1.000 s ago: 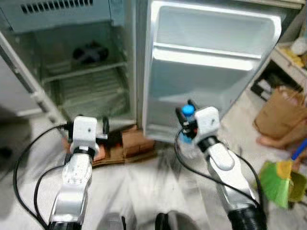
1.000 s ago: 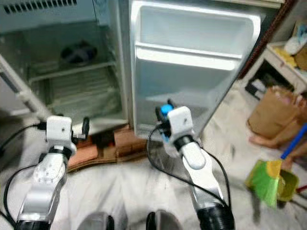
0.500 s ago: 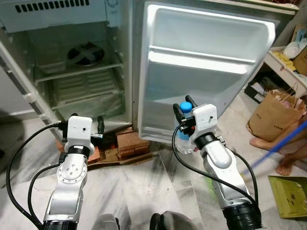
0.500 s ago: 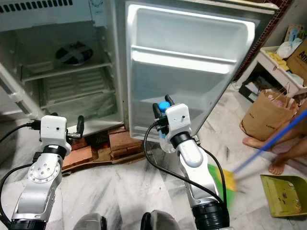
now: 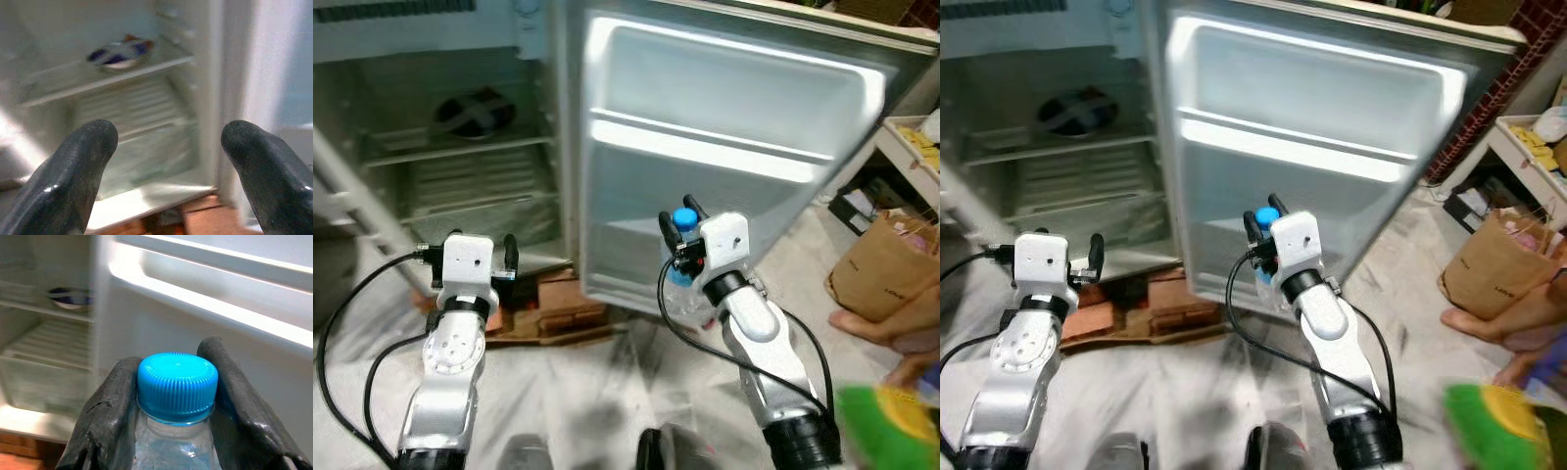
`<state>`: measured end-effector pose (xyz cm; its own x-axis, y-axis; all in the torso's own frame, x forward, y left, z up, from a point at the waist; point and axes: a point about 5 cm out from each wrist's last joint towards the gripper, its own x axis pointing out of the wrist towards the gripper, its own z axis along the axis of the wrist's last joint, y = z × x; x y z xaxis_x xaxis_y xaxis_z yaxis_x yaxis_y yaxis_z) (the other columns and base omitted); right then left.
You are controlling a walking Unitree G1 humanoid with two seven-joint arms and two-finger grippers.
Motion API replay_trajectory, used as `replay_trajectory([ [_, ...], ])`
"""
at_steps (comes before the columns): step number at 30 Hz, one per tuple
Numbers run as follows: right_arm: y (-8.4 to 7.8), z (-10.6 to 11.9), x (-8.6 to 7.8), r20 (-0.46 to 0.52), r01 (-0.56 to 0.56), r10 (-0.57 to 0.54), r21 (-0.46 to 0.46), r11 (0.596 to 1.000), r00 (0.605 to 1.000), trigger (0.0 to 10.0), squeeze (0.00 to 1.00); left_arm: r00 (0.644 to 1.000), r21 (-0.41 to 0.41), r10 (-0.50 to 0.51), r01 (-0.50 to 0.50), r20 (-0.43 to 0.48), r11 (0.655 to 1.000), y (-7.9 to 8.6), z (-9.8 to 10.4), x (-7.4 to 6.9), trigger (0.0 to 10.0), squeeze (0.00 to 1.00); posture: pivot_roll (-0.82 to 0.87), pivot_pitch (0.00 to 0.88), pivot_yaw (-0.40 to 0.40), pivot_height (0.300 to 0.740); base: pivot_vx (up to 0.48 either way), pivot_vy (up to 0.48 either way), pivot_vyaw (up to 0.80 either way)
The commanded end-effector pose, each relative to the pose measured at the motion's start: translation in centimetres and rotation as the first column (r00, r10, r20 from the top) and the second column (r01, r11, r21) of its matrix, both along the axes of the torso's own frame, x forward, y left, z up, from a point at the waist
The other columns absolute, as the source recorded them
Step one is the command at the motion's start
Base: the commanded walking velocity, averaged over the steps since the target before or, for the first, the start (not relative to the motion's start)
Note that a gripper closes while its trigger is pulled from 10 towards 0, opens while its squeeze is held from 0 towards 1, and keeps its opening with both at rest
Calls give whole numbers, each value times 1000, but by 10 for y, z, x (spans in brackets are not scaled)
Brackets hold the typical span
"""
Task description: Restocking fridge
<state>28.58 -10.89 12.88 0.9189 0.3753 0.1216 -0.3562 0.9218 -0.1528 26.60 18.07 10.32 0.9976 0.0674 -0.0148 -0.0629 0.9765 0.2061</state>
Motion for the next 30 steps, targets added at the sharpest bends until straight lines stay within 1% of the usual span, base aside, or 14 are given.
replay_trajectory([
  [1,-6,5,0,26,14,-14,2,1000,1000,10000,0,1000,-6,-17,18,4,1000,-5,1,0,10000,0,102,124,-92,740,307,-240,0],
  [3,-5,4,0,25,14,-14,3,1000,1000,10000,0,1000,-6,-16,16,2,1000,-5,1,0,10000,0,102,124,-92,740,154,-120,0],
  [5,-5,4,1,24,14,-14,4,1000,1000,10000,0,1000,-26,-9,9,14,1000,-5,1,0,10000,0,102,125,-92,740,0,0,0],
  [9,-5,3,0,14,4,-4,13,1000,1000,10000,0,1000,-14,3,-3,14,1000,-4,2,-1,10000,0,102,128,-93,740,0,0,0],
  [11,-5,4,-1,7,-16,16,40,999,1000,10000,0,1000,-10,14,-14,7,1000,-2,0,-2,10000,0,102,128,-93,740,0,0,0],
  [16,-1,5,-2,1,-40,40,63,997,999,10000,0,1000,-2,30,-30,2,1000,1,-1,-6,10000,0,105,127,-92,740,0,0,0],
  [22,2,4,-3,-6,-56,56,71,996,998,10000,0,998,10,56,-56,1,998,6,-1,-8,10000,0,114,130,-91,740,0,0,0],
  [30,2,4,-2,-11,-60,61,80,995,998,10000,0,996,23,86,-86,-4,996,11,-4,-16,10000,0,117,133,-90,684,0,0,0],
])
